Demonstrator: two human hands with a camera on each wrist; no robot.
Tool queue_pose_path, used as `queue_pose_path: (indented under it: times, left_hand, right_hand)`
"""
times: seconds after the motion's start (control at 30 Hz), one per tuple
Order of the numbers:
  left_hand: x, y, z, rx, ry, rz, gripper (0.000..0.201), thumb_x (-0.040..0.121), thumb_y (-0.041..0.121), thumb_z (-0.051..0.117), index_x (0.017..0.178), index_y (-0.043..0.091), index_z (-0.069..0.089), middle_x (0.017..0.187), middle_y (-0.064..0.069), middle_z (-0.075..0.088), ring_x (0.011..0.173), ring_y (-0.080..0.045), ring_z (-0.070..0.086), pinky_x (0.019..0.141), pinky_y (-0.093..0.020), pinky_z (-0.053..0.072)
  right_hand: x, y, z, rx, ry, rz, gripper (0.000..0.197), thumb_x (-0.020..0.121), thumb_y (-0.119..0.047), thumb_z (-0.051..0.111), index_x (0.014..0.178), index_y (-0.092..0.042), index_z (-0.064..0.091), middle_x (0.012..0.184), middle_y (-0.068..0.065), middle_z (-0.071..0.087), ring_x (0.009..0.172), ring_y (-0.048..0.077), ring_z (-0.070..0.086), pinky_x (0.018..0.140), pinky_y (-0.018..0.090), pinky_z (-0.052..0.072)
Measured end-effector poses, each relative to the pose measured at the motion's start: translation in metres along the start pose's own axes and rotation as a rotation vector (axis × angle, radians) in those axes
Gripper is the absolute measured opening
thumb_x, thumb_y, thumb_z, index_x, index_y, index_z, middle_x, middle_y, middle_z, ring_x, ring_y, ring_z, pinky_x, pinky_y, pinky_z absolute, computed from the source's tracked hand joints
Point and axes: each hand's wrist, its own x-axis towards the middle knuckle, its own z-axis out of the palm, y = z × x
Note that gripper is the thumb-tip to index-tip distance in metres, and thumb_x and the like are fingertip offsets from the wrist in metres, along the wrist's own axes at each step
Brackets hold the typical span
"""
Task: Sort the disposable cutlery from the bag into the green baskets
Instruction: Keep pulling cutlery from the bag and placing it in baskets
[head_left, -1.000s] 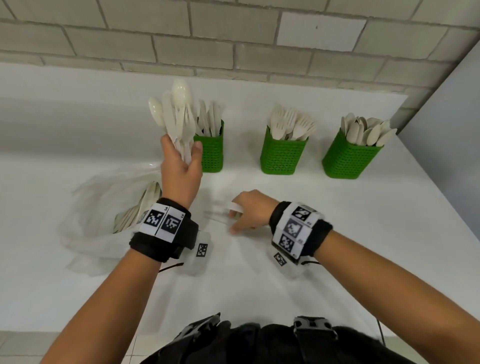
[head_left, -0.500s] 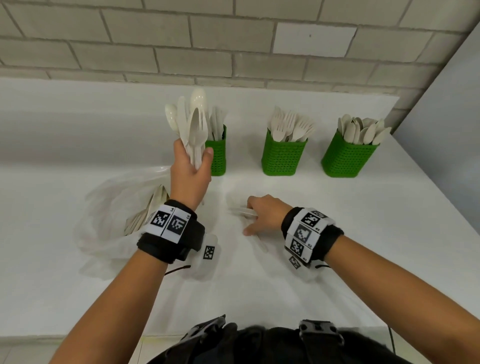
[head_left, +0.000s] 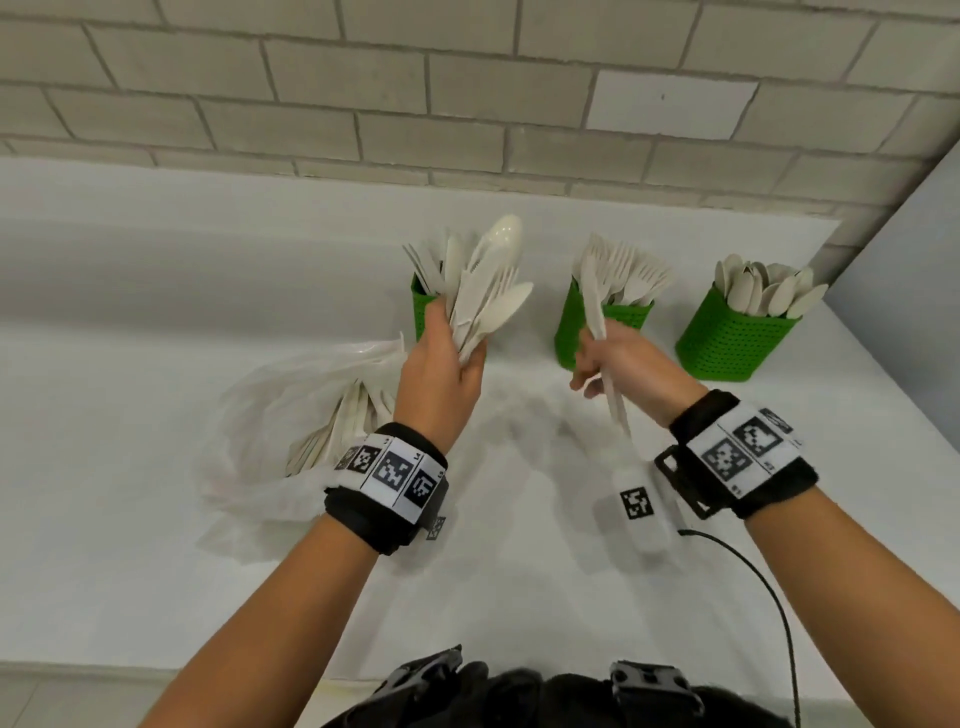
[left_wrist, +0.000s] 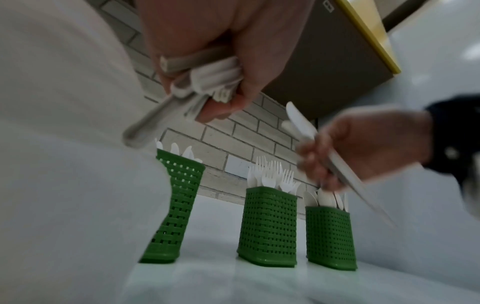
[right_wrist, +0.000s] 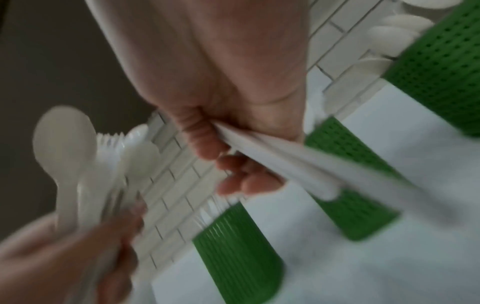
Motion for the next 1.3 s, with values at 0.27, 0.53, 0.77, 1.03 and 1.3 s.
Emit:
queue_pose_path:
  times: [0.27,0.53,0.77,1.03,1.3]
  left_hand:
    - [-0.004,0.005,0.007,0.121,-0.033,0.027,0.047,0.090,0.008,0.052,0.134,0.001,0.036,0.117,-0.019,0.059,0.099,-0.041,0.057,0.072,-0.039,0.043]
    - [-0.003,0.009,0.005,0.047,0.003,-0.015,0.044,0.091,0.008,0.051,0.131,0.001,0.036,0.112,-0.018,0.060,0.097,-0.038,0.059,0.075,-0.045,0.048]
    - [-0.001,0.010,0.006,-0.003,0.011,-0.034,0.040,0.092,0.009,0.052,0.128,-0.001,0.038,0.111,-0.017,0.060,0.097,-0.036,0.059,0.076,-0.040,0.048]
    - [0.001,0.012,0.010,-0.117,-0.002,-0.060,0.041,0.094,0.011,0.050,0.129,-0.003,0.035,0.118,-0.018,0.058,0.102,-0.034,0.059,0.075,-0.019,0.042]
    - [0.005,0.015,0.008,0.034,0.027,-0.035,0.046,0.092,0.010,0.051,0.133,-0.001,0.034,0.118,-0.020,0.059,0.101,-0.039,0.059,0.078,-0.043,0.049]
  right_hand:
    - [-0.010,-0.074,0.019,0.075,0.071,-0.452,0.012,0.081,-0.022,0.072,0.081,-0.015,0.061,0.056,-0.006,0.042,0.044,0.005,0.037,0.039,0.018,0.031]
    - [0.000,-0.071,0.022,0.129,0.128,-0.441,0.026,0.071,-0.017,0.080,0.083,-0.014,0.057,0.064,-0.006,0.054,0.049,0.002,0.048,0.041,0.017,0.036]
    - [0.001,-0.081,0.022,0.373,0.194,-0.605,0.010,0.096,-0.019,0.050,0.086,-0.018,0.051,0.068,-0.009,0.059,0.053,0.000,0.046,0.043,0.014,0.035]
    - [0.020,-0.102,-0.022,0.939,0.479,-0.706,0.021,0.102,-0.030,0.031,0.091,-0.013,0.038,0.051,-0.005,0.043,0.049,0.012,0.039,0.050,0.026,0.036]
    - [0.018,-0.094,-0.012,0.463,0.096,-0.356,0.033,0.087,-0.047,0.055,0.082,-0.017,0.045,0.047,-0.010,0.032,0.039,0.006,0.027,0.036,0.018,0.023]
